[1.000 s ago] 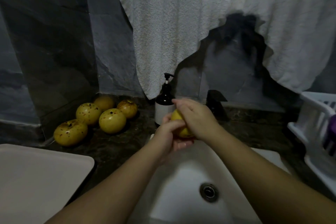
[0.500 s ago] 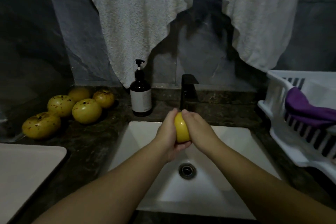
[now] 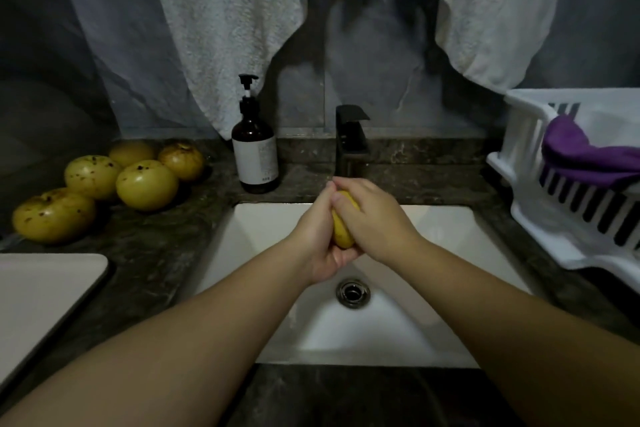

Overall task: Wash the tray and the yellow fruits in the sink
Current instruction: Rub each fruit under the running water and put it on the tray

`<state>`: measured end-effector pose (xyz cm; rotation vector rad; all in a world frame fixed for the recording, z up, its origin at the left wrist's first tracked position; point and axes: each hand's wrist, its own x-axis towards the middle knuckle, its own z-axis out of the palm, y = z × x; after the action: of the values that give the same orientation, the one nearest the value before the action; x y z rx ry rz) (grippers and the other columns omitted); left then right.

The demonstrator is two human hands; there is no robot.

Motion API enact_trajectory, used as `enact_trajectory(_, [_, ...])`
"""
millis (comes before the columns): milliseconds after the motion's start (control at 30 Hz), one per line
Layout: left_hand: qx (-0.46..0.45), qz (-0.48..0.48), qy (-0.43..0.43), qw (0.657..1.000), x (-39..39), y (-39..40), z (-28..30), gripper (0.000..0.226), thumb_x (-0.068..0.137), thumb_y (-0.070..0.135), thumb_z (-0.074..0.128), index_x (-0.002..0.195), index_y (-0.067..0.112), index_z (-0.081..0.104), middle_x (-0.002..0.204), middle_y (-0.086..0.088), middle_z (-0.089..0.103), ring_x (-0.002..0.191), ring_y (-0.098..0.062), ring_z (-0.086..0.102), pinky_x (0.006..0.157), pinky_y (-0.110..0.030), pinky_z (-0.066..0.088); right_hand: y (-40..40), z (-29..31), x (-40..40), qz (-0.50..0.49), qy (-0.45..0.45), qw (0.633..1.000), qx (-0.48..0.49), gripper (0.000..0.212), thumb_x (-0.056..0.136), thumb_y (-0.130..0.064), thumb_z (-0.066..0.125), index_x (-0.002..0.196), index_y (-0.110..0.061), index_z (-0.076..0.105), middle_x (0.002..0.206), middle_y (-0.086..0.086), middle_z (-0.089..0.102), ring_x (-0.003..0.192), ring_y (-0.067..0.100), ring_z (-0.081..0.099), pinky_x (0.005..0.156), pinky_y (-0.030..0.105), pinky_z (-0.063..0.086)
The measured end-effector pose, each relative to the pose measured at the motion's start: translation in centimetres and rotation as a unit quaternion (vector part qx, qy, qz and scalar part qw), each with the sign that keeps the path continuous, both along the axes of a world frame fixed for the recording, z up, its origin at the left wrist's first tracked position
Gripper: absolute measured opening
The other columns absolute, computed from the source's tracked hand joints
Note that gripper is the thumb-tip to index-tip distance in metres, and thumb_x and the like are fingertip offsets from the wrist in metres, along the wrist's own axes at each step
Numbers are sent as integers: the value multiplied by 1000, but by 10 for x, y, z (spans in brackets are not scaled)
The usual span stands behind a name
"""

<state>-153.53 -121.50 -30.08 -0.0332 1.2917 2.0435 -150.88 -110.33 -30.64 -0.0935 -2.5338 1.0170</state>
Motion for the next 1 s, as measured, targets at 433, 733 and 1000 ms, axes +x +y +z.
enact_trajectory(433, [11,17,27,999,-5,0,2,58,100,63,53,134,18,62,121,-14,74,107,-29,74,80,-45,64,7,5,1,-33,-73,989,-122,60,102,-61,40,150,-27,46,145,6,55,128,24,54,108,41,43])
enact_trajectory(733, [101,-9,-3,995,-4,1,4,53,103,50,53,133,7,63,119,-20,74,104,-33,76,75,-46,64,13,6,2,-32,-34,979,-199,54,100,-61,47,144,-30,51,136,1,60,117,17,58,100,39,48])
enact_trajectory(1000, [-23,-58,48,997,-15,-10,1,72,88,74,59,132,17,66,113,-10,76,98,-27,76,75,-43,62,19,5,6,49,16,995,-90,70,82,-43,81,142,-46,46,134,-7,50,116,13,55,94,33,51])
